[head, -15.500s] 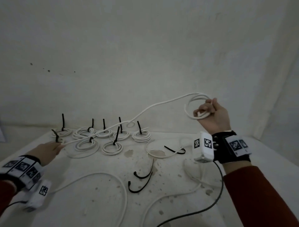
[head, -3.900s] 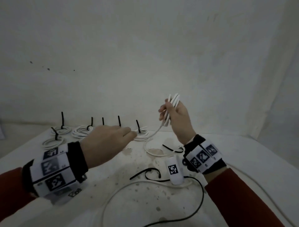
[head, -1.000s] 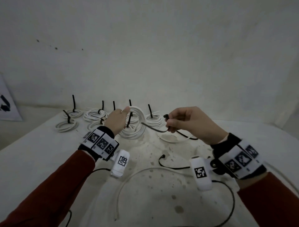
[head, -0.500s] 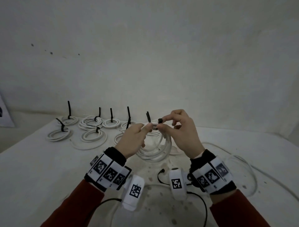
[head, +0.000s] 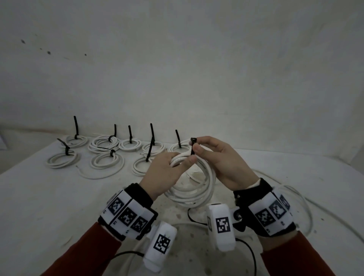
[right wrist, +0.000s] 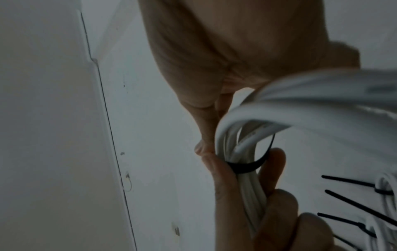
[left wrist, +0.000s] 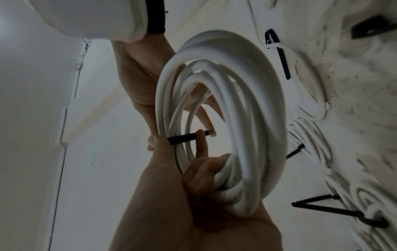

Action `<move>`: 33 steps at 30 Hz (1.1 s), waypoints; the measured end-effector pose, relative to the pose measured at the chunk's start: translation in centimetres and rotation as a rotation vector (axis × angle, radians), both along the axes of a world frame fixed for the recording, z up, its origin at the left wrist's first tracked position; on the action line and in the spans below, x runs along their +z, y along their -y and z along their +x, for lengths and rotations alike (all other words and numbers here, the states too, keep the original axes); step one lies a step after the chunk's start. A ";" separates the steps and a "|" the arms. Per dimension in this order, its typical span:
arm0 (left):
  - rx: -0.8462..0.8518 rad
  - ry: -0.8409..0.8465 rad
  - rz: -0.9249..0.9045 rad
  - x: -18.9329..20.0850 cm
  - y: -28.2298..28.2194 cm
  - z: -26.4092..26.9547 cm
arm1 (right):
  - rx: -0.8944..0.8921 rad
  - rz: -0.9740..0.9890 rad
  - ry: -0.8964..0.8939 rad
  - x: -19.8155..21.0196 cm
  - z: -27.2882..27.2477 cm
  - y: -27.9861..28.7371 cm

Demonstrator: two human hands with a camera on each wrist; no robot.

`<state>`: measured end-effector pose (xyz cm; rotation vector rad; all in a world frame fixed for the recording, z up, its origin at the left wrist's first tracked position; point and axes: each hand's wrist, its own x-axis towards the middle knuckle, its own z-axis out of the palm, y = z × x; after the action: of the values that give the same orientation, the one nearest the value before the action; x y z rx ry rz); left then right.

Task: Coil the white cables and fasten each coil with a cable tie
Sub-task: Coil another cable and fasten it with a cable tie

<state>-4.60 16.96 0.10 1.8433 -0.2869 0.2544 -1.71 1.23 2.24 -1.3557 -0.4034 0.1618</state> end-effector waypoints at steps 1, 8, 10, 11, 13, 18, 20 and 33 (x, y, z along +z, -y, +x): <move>0.007 -0.010 -0.015 0.1 0.1 -0.1 | 0.009 0.012 0.000 0.1 -0.2 -0.1; -0.048 -0.123 -0.200 0.1 -0.3 0.4 | -0.094 0.003 0.170 0.6 -1.0 -0.8; -0.071 -0.129 -0.219 0.1 -0.7 0.4 | -0.148 0.026 0.173 0.7 -1.1 -0.9; -0.080 -0.128 -0.220 0.2 -0.8 0.4 | -0.186 0.049 0.151 0.8 -1.1 -0.8; -0.097 -0.127 -0.224 0.2 -0.8 0.3 | -0.242 0.108 0.083 0.9 -1.0 -0.4; -0.180 -0.181 -0.341 0.4 -0.7 0.1 | -0.257 0.065 0.113 0.8 -1.1 -0.1; -0.228 -0.214 -0.408 0.7 -0.8 0.0 | -0.299 0.003 0.190 0.9 -1.2 -0.1; -0.216 -0.302 -0.376 1.2 -0.2 -0.6 | -0.378 -0.248 0.388 0.9 -1.2 -0.1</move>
<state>-5.24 17.11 1.29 1.4403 -0.2091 -0.1153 -2.95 1.28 3.11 -1.6879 -0.4511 -0.3815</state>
